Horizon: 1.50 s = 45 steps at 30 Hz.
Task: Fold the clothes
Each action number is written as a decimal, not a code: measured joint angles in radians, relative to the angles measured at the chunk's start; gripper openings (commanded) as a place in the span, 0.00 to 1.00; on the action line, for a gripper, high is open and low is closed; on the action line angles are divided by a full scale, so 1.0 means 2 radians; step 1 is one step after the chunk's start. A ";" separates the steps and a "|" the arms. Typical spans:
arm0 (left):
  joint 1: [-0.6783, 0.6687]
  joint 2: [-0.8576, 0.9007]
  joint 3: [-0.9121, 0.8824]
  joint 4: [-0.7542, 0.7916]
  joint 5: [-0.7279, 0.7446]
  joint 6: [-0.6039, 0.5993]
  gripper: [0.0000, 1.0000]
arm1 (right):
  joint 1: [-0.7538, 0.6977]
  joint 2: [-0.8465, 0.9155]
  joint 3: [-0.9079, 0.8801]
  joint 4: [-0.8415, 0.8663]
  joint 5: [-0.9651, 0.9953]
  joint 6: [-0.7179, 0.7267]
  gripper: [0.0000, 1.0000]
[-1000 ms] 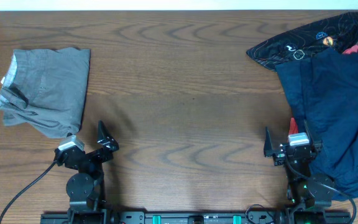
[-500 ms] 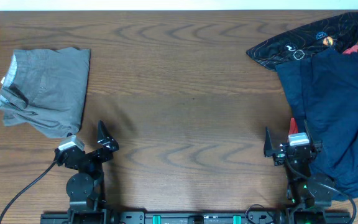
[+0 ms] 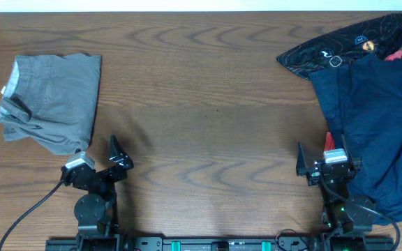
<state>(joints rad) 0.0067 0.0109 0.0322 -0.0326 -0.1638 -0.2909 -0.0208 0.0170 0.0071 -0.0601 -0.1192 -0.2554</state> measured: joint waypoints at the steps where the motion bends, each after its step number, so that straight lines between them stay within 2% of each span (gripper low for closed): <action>1: 0.000 0.000 0.000 0.000 0.000 0.000 0.98 | 0.000 0.000 0.000 0.000 0.000 0.000 0.99; 30: 0.000 0.000 0.000 0.000 0.000 0.000 0.98 | 0.000 0.000 0.000 0.001 -0.011 0.001 0.99; 37: 0.000 0.001 0.001 -0.006 0.028 -0.001 0.98 | 0.000 0.000 0.003 -0.006 -0.011 0.049 0.99; 41: 0.000 0.023 0.015 -0.039 0.046 -0.001 0.98 | 0.000 0.010 0.027 -0.039 -0.001 0.061 0.99; 45: 0.000 0.074 0.063 -0.094 0.056 -0.001 0.98 | 0.000 0.055 0.084 -0.083 0.020 0.068 0.99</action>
<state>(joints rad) 0.0067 0.1589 0.1585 -0.2211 -0.0513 -0.2924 -0.0208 0.1265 0.1745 -0.2256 -0.0795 -0.1200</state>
